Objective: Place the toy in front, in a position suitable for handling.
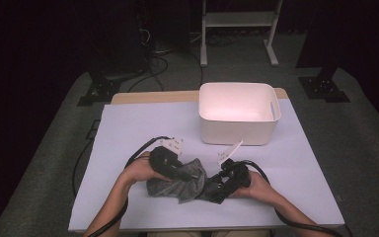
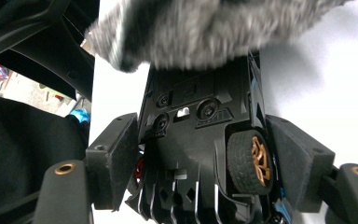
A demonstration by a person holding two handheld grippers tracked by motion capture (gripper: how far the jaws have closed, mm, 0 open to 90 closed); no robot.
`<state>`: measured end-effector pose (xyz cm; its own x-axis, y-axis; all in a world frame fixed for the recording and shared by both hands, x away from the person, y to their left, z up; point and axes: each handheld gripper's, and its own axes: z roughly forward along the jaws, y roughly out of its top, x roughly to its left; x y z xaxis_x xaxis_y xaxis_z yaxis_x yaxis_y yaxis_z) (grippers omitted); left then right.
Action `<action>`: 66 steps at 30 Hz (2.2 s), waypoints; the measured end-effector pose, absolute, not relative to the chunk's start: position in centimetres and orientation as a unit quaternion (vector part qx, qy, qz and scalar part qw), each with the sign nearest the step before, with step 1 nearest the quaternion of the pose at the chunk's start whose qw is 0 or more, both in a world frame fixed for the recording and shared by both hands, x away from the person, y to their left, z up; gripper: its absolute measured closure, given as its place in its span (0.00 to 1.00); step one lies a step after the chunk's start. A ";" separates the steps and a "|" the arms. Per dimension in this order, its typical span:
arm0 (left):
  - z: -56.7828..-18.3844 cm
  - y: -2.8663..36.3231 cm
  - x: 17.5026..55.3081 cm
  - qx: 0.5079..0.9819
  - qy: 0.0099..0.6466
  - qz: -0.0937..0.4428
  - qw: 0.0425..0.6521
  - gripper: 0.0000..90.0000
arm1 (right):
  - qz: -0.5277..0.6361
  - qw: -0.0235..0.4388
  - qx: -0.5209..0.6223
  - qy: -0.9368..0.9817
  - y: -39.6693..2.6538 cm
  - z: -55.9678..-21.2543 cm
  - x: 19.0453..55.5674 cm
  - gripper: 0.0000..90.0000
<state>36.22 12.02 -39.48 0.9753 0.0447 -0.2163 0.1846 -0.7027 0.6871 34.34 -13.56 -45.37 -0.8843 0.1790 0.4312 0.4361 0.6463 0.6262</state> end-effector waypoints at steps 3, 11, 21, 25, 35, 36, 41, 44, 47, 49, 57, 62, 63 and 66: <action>-39.5 12.4 36.2 0.922 0.065 -0.091 0.370 0.81 | -0.386 0.147 -0.158 -0.897 -13.4 -45.1 33.9 0.32; -39.4 12.0 36.1 0.921 0.069 -0.093 0.373 0.77 | -0.392 0.056 -0.102 -0.912 -13.1 -44.1 31.8 0.34; -39.8 10.2 35.8 0.928 0.053 -0.105 0.353 0.72 | -0.399 -0.003 -0.067 -0.914 -13.0 -43.9 30.2 0.35; -39.5 10.6 35.1 0.926 0.043 -0.097 0.361 0.74 | -0.411 0.010 -0.067 -0.909 -13.2 -43.7 30.3 0.40; -38.8 11.5 33.2 0.917 0.015 -0.112 0.382 0.74 | -0.391 0.048 -0.070 -0.916 -11.9 -44.1 30.1 0.43; -38.8 11.6 33.1 0.916 0.014 -0.114 0.385 0.74 | -0.388 0.052 -0.069 -0.918 -11.7 -44.2 30.1 0.45; -38.9 11.9 32.7 0.912 0.009 -0.114 0.395 0.80 | -0.377 0.074 -0.067 -0.921 -11.3 -44.5 30.0 0.53; -38.9 11.5 32.1 0.908 -0.005 -0.129 0.399 0.82 | -0.380 0.072 -0.075 -0.919 -11.7 -44.5 30.2 0.63; -38.5 11.2 32.1 0.914 -0.005 -0.114 0.390 0.82 | -0.391 0.066 -0.069 -0.915 -12.1 -44.7 30.4 0.63; -38.3 11.2 32.3 0.915 0.000 -0.108 0.390 0.82 | -0.390 0.050 -0.065 -0.917 -12.1 -44.5 30.3 0.63; -37.0 11.2 33.7 0.925 0.017 -0.049 0.378 0.82 | -0.395 -0.007 -0.093 -0.914 -13.8 -44.4 32.2 0.63; -37.7 11.3 34.1 0.931 0.027 -0.036 0.362 0.82 | -0.396 -0.007 -0.094 -0.913 -14.0 -44.7 32.2 0.62; -37.9 11.3 34.1 0.929 0.028 -0.041 0.367 0.82 | -0.395 0.002 -0.100 -0.913 -14.0 -44.6 32.3 0.59; -37.9 11.3 34.1 0.930 0.024 -0.039 0.365 0.82 | -0.397 0.008 -0.100 -0.912 -14.1 -44.5 32.4 0.50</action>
